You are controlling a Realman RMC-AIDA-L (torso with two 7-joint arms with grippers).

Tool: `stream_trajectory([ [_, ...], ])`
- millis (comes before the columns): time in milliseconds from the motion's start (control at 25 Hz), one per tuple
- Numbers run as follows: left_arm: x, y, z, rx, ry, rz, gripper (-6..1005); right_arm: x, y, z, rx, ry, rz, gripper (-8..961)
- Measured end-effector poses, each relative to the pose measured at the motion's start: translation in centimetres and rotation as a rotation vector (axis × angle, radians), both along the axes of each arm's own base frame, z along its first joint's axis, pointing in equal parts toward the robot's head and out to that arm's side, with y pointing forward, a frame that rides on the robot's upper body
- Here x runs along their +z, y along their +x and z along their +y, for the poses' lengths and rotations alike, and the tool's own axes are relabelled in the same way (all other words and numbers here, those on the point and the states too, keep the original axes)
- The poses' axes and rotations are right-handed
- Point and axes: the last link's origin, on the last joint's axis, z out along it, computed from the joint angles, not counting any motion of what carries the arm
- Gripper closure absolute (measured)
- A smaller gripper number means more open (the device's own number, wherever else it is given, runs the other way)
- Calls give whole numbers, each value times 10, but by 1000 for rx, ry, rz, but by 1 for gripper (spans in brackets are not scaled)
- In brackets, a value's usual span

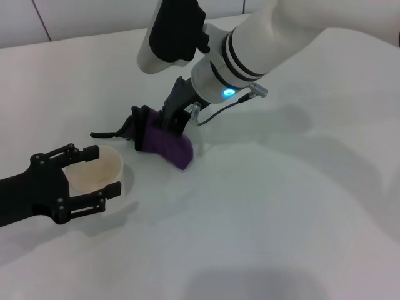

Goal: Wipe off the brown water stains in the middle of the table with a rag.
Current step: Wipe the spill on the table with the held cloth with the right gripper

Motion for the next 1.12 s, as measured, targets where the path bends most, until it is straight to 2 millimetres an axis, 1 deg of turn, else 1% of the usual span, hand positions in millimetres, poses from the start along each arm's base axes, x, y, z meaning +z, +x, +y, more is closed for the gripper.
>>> stream_trajectory([
  [120, 0, -1, -1, 3, 0, 1, 182, 1, 1, 1, 1, 6, -3, 815],
  [240, 1, -1, -1, 3, 0, 2, 182, 0, 5, -3, -9, -17, -20, 814],
  [400, 1, -1, -1, 0, -2, 2, 182, -1, 10, -11, -27, -68, -46, 812],
  [600, 6, -4, -3, 2, -6, 1, 181, -2, 8, -25, -35, -132, -53, 810],
  [760, 7, -3, -3, 1, -5, -6, 181, 3, 8, -36, -46, -177, -34, 808],
  [880, 13, -4, -3, 7, 12, -28, 181, 7, 10, -44, -63, -213, -29, 807],
  [1120, 17, -5, -4, 9, 20, -36, 181, 8, 17, -52, -83, -247, -37, 804],
])
